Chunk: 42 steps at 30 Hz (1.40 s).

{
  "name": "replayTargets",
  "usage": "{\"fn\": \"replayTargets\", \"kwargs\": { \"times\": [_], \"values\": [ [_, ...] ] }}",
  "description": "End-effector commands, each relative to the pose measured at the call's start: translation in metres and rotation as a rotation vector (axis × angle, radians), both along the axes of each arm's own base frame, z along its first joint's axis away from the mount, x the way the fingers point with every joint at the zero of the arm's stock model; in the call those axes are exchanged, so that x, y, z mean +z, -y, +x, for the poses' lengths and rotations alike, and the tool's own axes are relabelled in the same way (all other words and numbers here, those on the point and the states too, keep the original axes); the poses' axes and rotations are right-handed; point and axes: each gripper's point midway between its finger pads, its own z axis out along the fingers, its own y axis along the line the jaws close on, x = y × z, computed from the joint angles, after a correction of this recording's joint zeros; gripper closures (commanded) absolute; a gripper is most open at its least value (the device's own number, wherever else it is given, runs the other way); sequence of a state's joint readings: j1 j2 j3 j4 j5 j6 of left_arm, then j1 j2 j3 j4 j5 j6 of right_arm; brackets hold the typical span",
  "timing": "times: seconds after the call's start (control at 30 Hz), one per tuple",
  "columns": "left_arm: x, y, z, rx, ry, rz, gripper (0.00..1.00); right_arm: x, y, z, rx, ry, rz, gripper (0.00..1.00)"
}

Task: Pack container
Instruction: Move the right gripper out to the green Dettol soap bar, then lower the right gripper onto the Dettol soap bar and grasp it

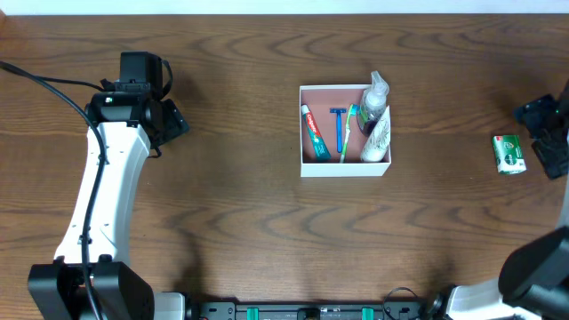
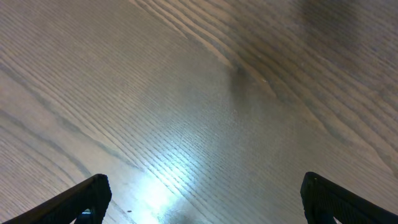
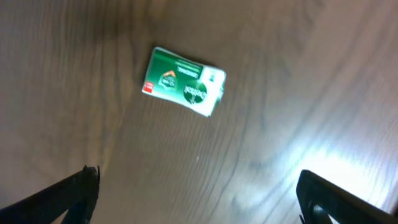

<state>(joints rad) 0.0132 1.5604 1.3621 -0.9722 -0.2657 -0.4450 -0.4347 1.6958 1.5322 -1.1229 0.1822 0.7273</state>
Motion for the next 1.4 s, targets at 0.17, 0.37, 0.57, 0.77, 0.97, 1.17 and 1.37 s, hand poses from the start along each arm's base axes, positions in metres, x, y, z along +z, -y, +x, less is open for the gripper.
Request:
{"fn": "replayTargets", "kwargs": {
  "times": [0.17, 0.37, 0.57, 0.77, 0.97, 1.17, 1.37],
  "values": [
    [-0.003, -0.003, -0.002, 0.01, -0.013, 0.011, 0.02, -0.032, 0.018, 0.021, 0.238, -0.095, -0.069, 0.01],
    [-0.003, -0.003, -0.002, 0.01, -0.014, 0.011, 0.02, -0.031, -0.011, 0.054, 0.734, -0.01, -0.035, 0.01],
    [-0.003, -0.003, -0.002, 0.01, -0.014, 0.011, 0.02, -0.025, -0.003, 0.067, 0.996, -0.039, -0.173, 0.01],
    [-0.003, -0.003, -0.002, 0.01, -0.013, 0.011, 0.02, -0.015, 0.044, 0.054, 0.879, -0.227, -0.362, 0.01],
    [-0.003, -0.003, -0.002, 0.01, -0.014, 0.011, 0.02, -0.048, 0.017, 0.052, 1.073, -0.179, -0.221, 0.01],
    [-0.003, -0.003, -0.002, 0.01, -0.014, 0.011, 0.02, -0.092, 0.011, 0.033, 1.214, -0.247, -0.125, 0.01],
    [-0.003, -0.003, -0.002, 0.01, -0.014, 0.011, 0.02, -0.1, 0.004, 0.039, 1.278, -0.149, -0.083, 0.01]
  ]
}}
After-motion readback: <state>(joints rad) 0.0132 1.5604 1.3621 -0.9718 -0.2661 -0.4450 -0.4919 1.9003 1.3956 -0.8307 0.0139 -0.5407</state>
